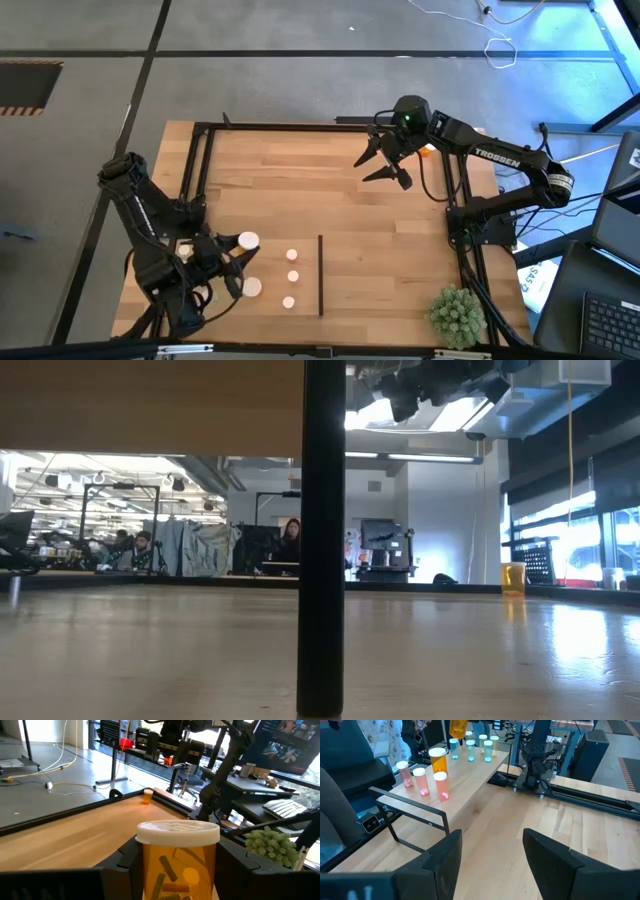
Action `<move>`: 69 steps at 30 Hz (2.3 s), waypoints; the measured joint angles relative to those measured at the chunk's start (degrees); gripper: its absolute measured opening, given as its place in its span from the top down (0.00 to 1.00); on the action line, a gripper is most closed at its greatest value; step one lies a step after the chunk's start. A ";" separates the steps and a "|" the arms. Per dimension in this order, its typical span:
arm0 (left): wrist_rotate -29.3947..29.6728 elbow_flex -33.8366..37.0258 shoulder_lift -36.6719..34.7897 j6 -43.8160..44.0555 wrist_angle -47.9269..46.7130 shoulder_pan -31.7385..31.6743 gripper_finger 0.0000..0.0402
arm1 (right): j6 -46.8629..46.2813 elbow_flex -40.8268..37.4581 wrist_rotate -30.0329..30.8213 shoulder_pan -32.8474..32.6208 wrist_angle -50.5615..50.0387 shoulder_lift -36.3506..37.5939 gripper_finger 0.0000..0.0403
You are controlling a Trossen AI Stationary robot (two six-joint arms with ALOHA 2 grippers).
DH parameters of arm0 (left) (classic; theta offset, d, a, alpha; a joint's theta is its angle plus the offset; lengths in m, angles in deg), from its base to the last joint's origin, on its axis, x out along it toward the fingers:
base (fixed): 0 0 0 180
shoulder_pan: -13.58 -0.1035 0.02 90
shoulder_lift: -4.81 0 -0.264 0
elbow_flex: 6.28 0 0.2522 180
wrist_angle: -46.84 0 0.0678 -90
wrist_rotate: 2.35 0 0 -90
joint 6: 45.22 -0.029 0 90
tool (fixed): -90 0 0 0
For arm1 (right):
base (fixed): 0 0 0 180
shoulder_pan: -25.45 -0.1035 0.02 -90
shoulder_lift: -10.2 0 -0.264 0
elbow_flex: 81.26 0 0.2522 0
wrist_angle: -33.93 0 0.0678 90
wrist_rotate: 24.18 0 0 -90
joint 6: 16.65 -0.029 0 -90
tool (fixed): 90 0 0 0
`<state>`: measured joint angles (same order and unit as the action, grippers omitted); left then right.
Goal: Pick and place medicine bottles onto shelf by color
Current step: Put the top left orange pill bottle on the shelf aligned with the other orange pill bottle
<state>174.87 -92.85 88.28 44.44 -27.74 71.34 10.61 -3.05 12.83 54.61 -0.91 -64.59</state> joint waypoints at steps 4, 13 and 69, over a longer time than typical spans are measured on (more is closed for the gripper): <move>0.10 0.00 0.00 -0.03 -0.02 -0.05 0.60 | 0.00 0.00 0.00 0.00 0.02 0.00 0.47; -1.26 0.00 0.00 0.24 1.57 0.15 0.60 | 0.00 0.00 0.01 0.00 0.02 -0.02 0.47; -30.04 0.02 -15.33 -31.56 1.58 -7.55 0.60 | 0.00 0.02 0.02 0.02 0.07 -0.04 0.47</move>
<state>144.83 -92.83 72.94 12.88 -26.15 63.79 10.61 -3.04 12.85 54.63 -0.85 -64.63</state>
